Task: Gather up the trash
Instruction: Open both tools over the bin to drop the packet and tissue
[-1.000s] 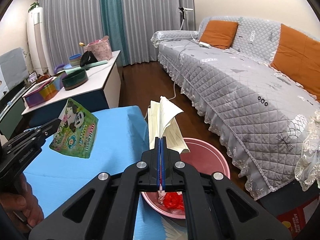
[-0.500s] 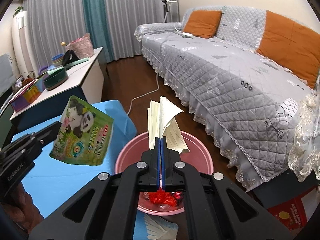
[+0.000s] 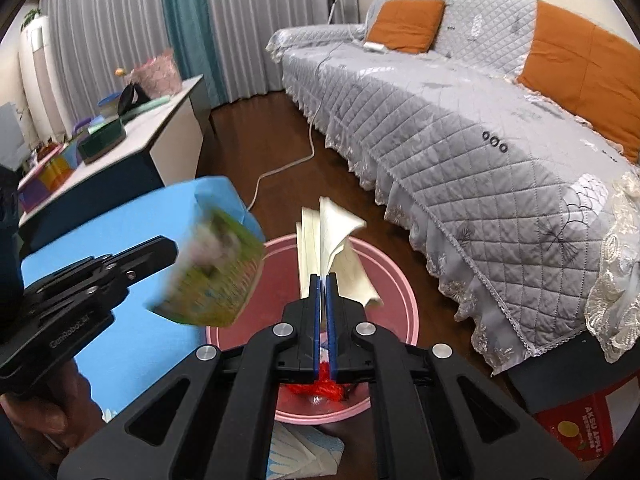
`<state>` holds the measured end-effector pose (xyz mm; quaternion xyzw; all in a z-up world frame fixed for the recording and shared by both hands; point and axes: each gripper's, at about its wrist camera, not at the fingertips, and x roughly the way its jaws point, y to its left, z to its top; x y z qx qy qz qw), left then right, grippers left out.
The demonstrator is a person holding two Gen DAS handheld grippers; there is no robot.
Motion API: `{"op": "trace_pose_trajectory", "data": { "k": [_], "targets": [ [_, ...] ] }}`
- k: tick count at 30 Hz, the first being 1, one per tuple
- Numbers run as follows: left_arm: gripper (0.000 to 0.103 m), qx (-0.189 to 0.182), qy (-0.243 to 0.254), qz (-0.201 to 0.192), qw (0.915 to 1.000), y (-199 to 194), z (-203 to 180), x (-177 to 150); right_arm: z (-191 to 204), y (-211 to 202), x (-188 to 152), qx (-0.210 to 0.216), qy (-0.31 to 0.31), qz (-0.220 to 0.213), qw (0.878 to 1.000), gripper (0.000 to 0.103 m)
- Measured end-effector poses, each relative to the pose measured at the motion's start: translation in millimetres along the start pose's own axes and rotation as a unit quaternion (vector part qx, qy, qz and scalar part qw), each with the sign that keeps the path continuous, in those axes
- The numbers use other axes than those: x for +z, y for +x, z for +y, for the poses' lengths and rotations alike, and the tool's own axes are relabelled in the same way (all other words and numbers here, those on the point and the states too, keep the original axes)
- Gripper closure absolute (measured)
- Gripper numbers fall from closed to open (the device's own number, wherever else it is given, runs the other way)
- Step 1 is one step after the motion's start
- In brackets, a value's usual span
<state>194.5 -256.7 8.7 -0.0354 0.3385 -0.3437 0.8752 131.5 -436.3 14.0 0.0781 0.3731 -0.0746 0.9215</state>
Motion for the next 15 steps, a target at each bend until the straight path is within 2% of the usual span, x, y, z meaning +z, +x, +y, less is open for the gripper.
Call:
{"op": "trace_pose_trajectory", "data": {
  "k": [1, 2, 10, 15],
  "targets": [
    [0.083, 0.002, -0.002, -0.001, 1.0, -0.9, 1.5, -0.1, -0.7, 0.9, -0.1, -0.002, 0.001, 0.001, 1.0, 0.081],
    [0.083, 0.004, -0.003, -0.002, 1.0, -1.7, 2.5, 0.1, -1.7, 0.3, 0.1, -0.001, 0.004, 0.0, 1.0, 0.079],
    [0.083, 0.02, -0.005, -0.016, 0.9997, -24.9, 7.8, 3.5, -0.8, -6.6, 5.6, 0.002, 0.014, -0.012, 1.0, 0.072],
    [0.082, 0.041, 0.0, -0.033, 0.9986, -55.6, 9.2, 2.7, 13.3, -17.8, 9.6, 0.004, 0.009, -0.029, 1.0, 0.064]
  ]
}}
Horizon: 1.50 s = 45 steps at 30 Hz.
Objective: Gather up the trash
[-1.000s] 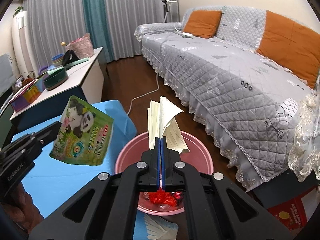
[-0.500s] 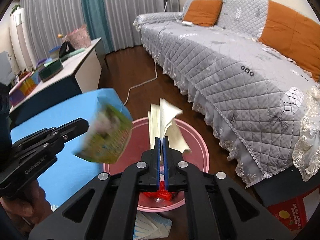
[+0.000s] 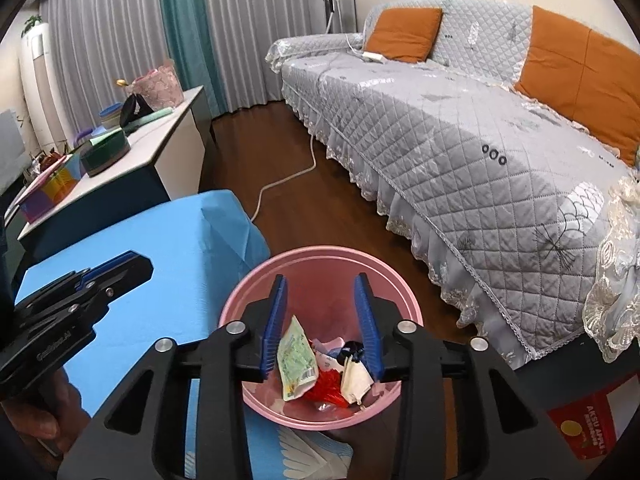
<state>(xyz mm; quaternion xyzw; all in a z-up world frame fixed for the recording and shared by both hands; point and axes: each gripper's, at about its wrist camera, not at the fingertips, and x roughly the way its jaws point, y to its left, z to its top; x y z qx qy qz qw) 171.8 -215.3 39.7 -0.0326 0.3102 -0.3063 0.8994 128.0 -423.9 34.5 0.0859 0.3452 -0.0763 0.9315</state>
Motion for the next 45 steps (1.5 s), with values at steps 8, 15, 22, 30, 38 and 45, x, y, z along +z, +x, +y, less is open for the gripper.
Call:
{"op": "trace_pose_trajectory", "data": {
  "k": [8, 15, 22, 30, 38, 45],
  "targets": [
    [0.062, 0.035, 0.003, -0.022, 0.9991, -58.0, 10.0, -9.3, 34.9, -40.9, 5.0, 0.005, -0.015, -0.058, 0.998, 0.04],
    [0.044, 0.08, -0.014, -0.048, 0.9955, -112.8, 24.8, -35.4, 69.1, -84.2, -18.3, 0.001, -0.023, -0.116, 0.993, 0.02],
    [0.029, 0.153, -0.043, -0.066, 0.9851, -167.0, 44.2, -67.0, 108.1, -114.9, -50.1, 0.032, -0.061, -0.128, 0.989, 0.009],
    [0.024, 0.221, -0.076, -0.068, 0.9699, -216.7, 58.2, -99.9, 145.3, -134.3, -81.3, 0.062, -0.093, -0.12, 0.986, 0.006],
    [0.024, 0.276, -0.104, -0.062, 0.9536, -261.5, 70.7, -134.4, 169.2, -150.9, -119.4, 0.079, -0.113, -0.099, 0.985, 0.005],
    [0.024, 0.306, -0.099, -0.054, 0.9453, -271.4, 65.3, -154.3, 185.4, -154.9, -130.9, 0.083, -0.141, -0.109, 0.98, 0.005]
  ]
}}
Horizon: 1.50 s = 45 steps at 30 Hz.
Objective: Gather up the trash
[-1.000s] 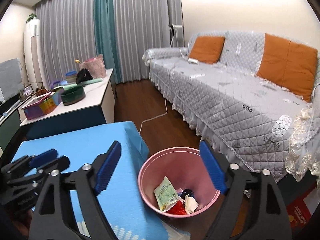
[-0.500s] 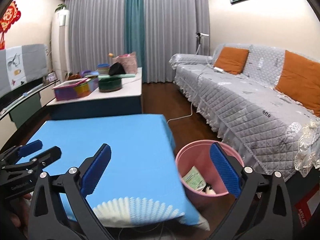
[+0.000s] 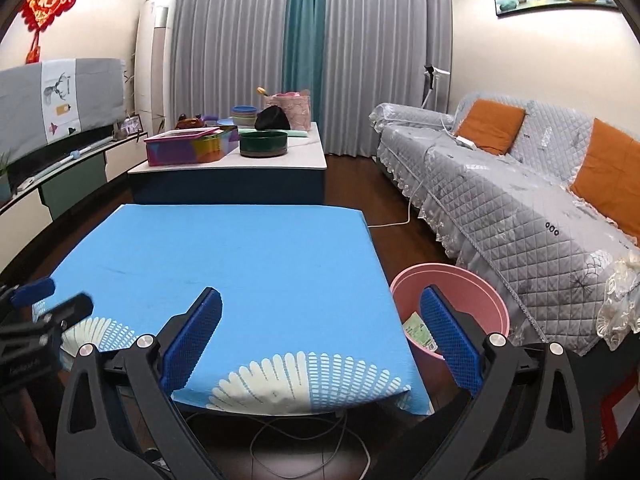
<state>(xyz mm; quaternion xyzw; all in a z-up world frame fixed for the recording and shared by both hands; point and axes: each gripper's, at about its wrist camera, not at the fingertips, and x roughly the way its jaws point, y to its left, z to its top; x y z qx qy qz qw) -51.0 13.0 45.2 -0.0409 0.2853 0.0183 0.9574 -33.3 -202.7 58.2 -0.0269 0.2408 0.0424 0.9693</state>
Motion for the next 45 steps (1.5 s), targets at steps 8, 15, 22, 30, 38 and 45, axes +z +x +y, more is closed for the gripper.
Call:
{"op": "trace_pose_trajectory", "data": {
  "k": [8, 15, 22, 30, 38, 45],
  "targets": [
    [0.024, 0.008, 0.0, 0.001, 1.0, 4.4, -1.1, 3.9, -0.4, 11.2, -2.5, -0.003, 0.003, 0.015, 1.0, 0.005],
    [0.024, 0.011, -0.004, 0.015, 0.9998, 9.9, -4.0, 0.3, -3.0, 16.6, -3.3, -0.004, 0.006, 0.024, 1.0, 0.005],
    [0.024, 0.013, -0.004, 0.017, 0.9998, 11.0, -4.1, -1.1, -2.6, 17.3, -2.8, -0.002, 0.008, 0.024, 1.0, 0.005],
    [0.024, 0.014, -0.004, 0.018, 0.9997, 9.6, -5.1, -1.4, -0.7, 17.8, -3.9, -0.001, 0.008, 0.025, 1.0, 0.005],
    [0.024, 0.014, -0.004, 0.02, 0.9997, 10.9, -6.3, -3.0, 0.8, 18.7, -4.1, -0.001, 0.009, 0.025, 1.0, 0.005],
    [0.024, 0.013, -0.005, 0.022, 0.9997, 11.5, -7.3, -4.1, 1.2, 19.0, -4.3, -0.001, 0.01, 0.025, 1.0, 0.005]
  ]
}}
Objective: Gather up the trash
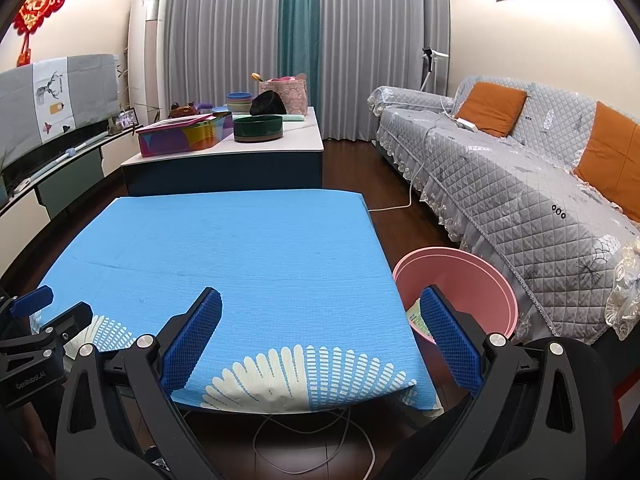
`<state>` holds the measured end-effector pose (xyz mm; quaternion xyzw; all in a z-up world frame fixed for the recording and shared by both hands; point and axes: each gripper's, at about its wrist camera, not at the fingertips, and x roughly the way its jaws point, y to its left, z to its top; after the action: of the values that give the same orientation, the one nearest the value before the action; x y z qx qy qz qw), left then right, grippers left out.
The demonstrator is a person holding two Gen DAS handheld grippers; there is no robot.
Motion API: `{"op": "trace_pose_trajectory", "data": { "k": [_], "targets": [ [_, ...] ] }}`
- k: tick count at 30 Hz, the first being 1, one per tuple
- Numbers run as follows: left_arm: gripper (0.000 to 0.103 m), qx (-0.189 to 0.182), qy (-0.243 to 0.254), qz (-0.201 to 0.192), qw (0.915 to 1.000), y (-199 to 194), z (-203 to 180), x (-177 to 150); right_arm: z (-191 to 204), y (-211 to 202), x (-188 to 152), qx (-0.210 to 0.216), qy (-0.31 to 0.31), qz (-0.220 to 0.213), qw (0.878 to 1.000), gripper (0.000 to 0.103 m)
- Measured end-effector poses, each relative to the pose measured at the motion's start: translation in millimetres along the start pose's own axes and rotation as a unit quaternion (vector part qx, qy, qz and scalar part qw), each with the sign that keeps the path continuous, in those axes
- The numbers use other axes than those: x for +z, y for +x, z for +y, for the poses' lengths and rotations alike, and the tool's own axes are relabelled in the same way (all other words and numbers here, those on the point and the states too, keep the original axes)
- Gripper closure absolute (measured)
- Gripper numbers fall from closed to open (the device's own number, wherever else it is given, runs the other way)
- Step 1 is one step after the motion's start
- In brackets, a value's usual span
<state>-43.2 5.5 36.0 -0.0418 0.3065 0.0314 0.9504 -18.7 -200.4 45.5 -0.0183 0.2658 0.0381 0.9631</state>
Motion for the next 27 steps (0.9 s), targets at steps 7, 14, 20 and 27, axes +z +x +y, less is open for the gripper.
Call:
{"op": "trace_pose_trajectory", "data": {
  "k": [7, 14, 20, 27],
  "targets": [
    [0.024, -0.001, 0.0, 0.001, 1.0, 0.2, 0.1, 0.3, -0.4, -0.1, 0.4, 0.0, 0.0, 0.0, 1.0, 0.005],
    [0.024, -0.002, 0.0, 0.002, 1.0, 0.8, -1.2, -1.2, -0.2, 0.8, -0.7, -0.001, 0.001, 0.001, 1.0, 0.005],
    [0.024, -0.002, -0.001, 0.004, 1.0, 1.1, -4.4, -2.7, -0.7, 1.5, -1.0, 0.0, 0.002, 0.001, 1.0, 0.005],
    [0.024, -0.003, -0.001, 0.005, 1.0, 2.1, -3.6, -1.5, -0.3, 1.4, -0.8, 0.0, 0.002, 0.002, 1.0, 0.005]
  ]
}}
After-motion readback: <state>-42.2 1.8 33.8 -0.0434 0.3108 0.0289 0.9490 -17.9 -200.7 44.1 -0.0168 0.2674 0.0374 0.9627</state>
